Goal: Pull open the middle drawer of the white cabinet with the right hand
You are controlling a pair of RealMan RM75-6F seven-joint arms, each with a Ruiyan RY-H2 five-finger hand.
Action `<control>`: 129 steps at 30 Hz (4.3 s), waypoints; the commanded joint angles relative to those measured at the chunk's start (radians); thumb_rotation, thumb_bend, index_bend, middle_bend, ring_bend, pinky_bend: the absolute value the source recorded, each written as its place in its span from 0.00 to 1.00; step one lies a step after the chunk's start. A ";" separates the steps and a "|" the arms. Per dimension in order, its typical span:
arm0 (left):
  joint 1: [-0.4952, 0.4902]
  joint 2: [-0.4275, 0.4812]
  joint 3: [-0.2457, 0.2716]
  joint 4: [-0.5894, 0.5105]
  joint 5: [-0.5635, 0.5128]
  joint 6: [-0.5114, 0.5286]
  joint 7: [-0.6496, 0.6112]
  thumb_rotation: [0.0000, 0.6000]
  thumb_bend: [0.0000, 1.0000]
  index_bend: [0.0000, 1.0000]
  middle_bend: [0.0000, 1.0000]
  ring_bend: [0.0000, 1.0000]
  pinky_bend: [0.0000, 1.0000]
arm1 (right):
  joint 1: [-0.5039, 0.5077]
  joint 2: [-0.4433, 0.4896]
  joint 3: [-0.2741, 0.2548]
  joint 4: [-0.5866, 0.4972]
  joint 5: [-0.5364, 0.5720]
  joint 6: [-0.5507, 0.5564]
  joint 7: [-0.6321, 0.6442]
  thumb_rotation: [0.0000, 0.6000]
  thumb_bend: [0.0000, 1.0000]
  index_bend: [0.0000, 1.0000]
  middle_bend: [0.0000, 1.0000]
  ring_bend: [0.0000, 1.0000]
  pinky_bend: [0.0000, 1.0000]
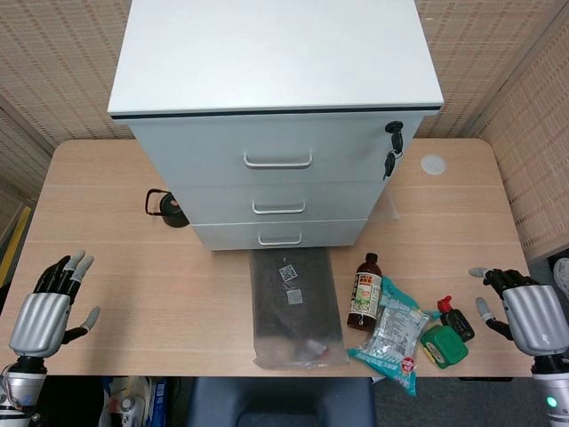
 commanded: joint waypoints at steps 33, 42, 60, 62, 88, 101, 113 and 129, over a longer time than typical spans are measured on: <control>0.003 0.007 0.004 0.013 0.009 0.009 -0.033 1.00 0.32 0.05 0.00 0.02 0.11 | 0.359 0.017 0.209 -0.249 0.047 -0.419 -0.252 1.00 0.46 0.09 0.84 0.88 0.83; 0.006 0.008 0.007 0.018 0.009 0.009 -0.039 1.00 0.32 0.05 0.00 0.02 0.11 | 0.529 -0.052 0.296 -0.273 0.200 -0.560 -0.324 1.00 0.51 0.09 0.86 0.90 0.84; 0.002 0.004 0.008 0.024 0.010 0.000 -0.042 1.00 0.32 0.05 0.00 0.02 0.11 | 0.718 -0.081 0.338 -0.278 0.470 -0.619 -0.466 1.00 0.51 0.14 0.86 0.90 0.84; 0.002 0.003 0.008 0.026 0.009 -0.001 -0.042 1.00 0.32 0.05 0.00 0.02 0.11 | 0.734 -0.087 0.335 -0.274 0.489 -0.619 -0.474 1.00 0.51 0.17 0.86 0.90 0.84; 0.002 -0.004 0.010 0.034 0.005 -0.005 -0.045 1.00 0.32 0.05 0.00 0.02 0.11 | 0.852 -0.128 0.262 -0.234 0.585 -0.611 -0.513 1.00 0.52 0.21 0.86 0.90 0.84; 0.001 -0.008 0.011 0.037 0.005 -0.007 -0.046 1.00 0.32 0.05 0.00 0.02 0.11 | 0.827 -0.097 0.207 -0.296 0.518 -0.557 -0.520 1.00 0.51 0.21 0.86 0.90 0.84; -0.001 -0.008 0.013 0.033 0.006 -0.013 -0.043 1.00 0.32 0.05 0.00 0.02 0.11 | 0.784 -0.057 0.155 -0.378 0.434 -0.506 -0.553 1.00 0.52 0.21 0.86 0.90 0.84; -0.005 -0.010 0.012 0.031 0.008 -0.015 -0.037 1.00 0.32 0.05 0.00 0.02 0.11 | 0.725 -0.009 0.105 -0.468 0.312 -0.483 -0.570 1.00 0.52 0.21 0.86 0.90 0.84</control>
